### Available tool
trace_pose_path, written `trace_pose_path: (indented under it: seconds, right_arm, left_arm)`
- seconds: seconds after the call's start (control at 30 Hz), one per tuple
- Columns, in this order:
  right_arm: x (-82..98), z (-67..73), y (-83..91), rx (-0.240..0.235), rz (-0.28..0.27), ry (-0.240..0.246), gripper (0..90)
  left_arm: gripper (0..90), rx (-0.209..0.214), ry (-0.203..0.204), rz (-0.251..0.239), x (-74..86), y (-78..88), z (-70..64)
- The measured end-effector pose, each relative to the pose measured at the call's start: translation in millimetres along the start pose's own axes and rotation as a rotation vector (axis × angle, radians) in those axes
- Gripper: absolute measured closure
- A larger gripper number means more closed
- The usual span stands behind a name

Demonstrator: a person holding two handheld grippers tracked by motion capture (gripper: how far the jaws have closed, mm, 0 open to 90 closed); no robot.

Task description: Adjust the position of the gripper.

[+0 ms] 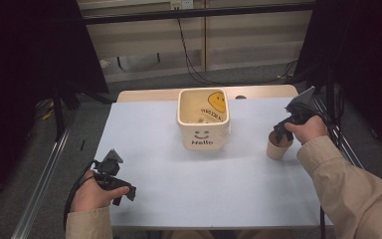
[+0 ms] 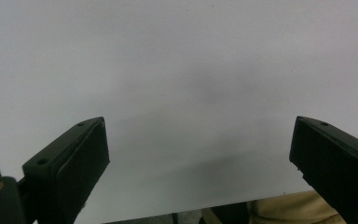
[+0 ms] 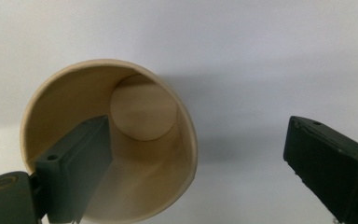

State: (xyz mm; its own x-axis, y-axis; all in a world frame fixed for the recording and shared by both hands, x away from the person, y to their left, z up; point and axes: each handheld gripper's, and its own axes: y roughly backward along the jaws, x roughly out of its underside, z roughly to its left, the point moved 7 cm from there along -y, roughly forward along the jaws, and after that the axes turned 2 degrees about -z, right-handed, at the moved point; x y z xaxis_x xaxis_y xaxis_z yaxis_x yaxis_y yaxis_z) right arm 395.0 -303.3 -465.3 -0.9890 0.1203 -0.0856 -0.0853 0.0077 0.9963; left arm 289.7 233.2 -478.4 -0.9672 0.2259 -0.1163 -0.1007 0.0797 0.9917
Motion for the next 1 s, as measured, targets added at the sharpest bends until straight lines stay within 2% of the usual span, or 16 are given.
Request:
trace_pose_path:
  seconds: [0.07, 0.13, 0.17, 0.43, 0.5, 0.57, 0.63, 0.8, 1.0]
  right_arm:
    - [-0.1, -0.3, -0.1, 0.003, -0.003, 0.005, 7.8]
    - [0.7, 2.2, 0.2, -0.001, 0.006, -0.012, 7.8]
    - [0.4, 1.3, 0.5, 0.0, 0.003, 0.006, 7.8]
    - [-0.6, 2.5, 3.9, 0.003, 0.005, 0.013, 7.8]
    - [-1.3, 1.7, 6.4, 0.005, 0.001, 0.011, 7.8]
    - [-1.3, 2.9, 8.5, -0.018, -0.005, -0.008, 8.0]
    - [-0.9, 1.7, 10.5, -0.013, 0.0, -0.005, 8.0]
    - [-1.2, -1.5, 17.1, -0.004, -0.003, -0.004, 8.0]
    - [-2.1, -2.1, 30.9, 0.0, 0.011, -0.015, 8.5]
  left_arm:
    - [4.5, -0.005, -0.003, -0.001, -0.3, -0.2, 0.2]
    - [4.4, -0.005, -0.008, -0.002, -0.9, -0.2, 0.4]
    - [4.4, -0.002, -0.006, 0.002, -0.8, 0.1, -0.1]
    - [4.4, 0.001, -0.01, -0.004, -1.6, -0.2, -0.4]
    - [4.4, 0.002, -0.009, -0.004, -1.6, -0.2, -0.4]
    - [4.5, 0.004, -0.01, -0.004, -1.8, -0.3, -0.4]
    - [4.4, 0.008, 0.003, -0.007, -2.0, 0.1, -2.1]
    - [4.3, 0.008, -0.023, -0.002, -2.8, 0.6, -2.2]
    - [3.7, 0.009, -0.016, -0.016, -4.5, 0.5, -3.7]
